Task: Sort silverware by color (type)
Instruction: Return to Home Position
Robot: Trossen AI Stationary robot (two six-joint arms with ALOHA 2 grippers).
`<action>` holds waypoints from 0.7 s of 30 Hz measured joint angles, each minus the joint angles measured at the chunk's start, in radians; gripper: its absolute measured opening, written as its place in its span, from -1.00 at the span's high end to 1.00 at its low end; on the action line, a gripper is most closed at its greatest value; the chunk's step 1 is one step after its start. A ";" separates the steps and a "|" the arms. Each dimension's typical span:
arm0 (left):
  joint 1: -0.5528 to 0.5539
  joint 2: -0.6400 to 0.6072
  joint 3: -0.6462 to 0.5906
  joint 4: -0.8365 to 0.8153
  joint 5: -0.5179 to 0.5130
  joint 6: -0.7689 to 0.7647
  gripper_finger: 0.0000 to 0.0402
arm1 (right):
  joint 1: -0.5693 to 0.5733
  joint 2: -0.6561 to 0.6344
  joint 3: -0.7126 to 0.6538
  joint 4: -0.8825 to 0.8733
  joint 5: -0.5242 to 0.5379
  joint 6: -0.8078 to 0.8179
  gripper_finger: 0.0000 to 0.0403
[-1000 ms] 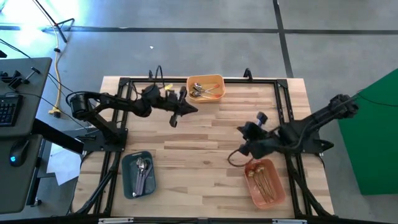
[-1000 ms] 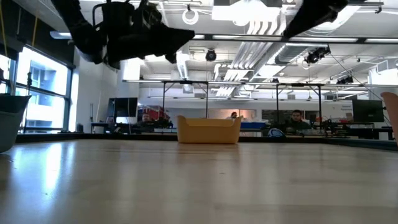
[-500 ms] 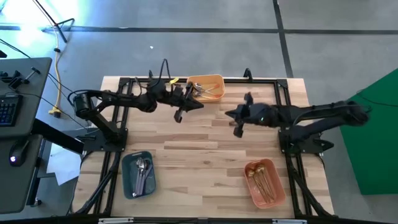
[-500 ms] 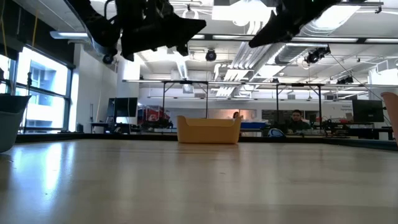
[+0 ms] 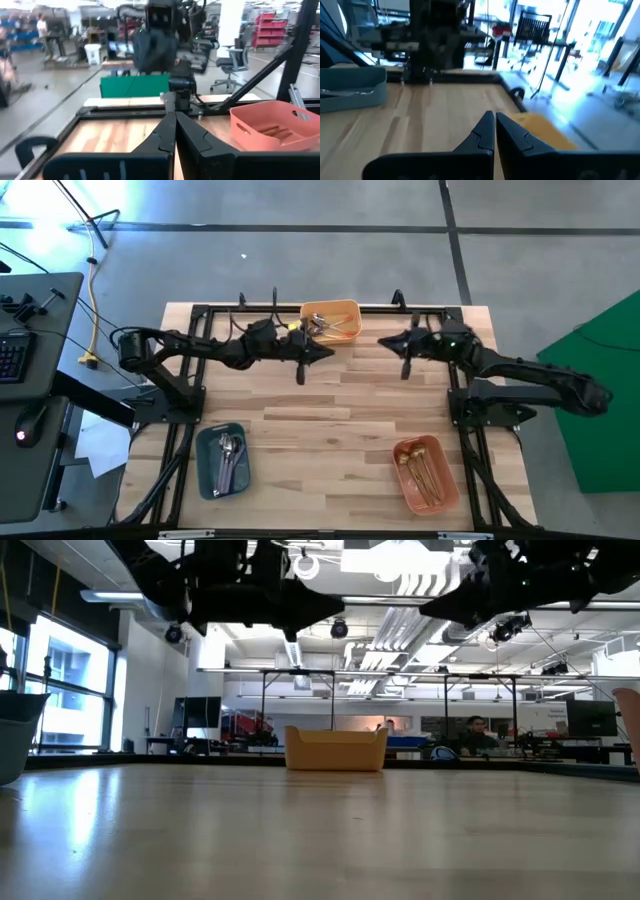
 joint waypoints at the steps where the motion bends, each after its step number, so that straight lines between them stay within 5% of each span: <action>1: -0.016 -0.005 0.000 -0.018 -0.030 -0.008 1.00 | -0.030 -0.019 0.001 -0.005 -0.028 -0.009 1.00; 9: -0.117 -0.004 -0.015 -0.154 -0.252 0.060 1.00 | -0.194 -0.092 0.003 -0.020 -0.202 -0.065 1.00; 21: -0.099 -0.196 -0.232 -0.025 -0.273 0.023 1.00 | -0.225 -0.125 -0.085 0.082 -0.168 -0.106 1.00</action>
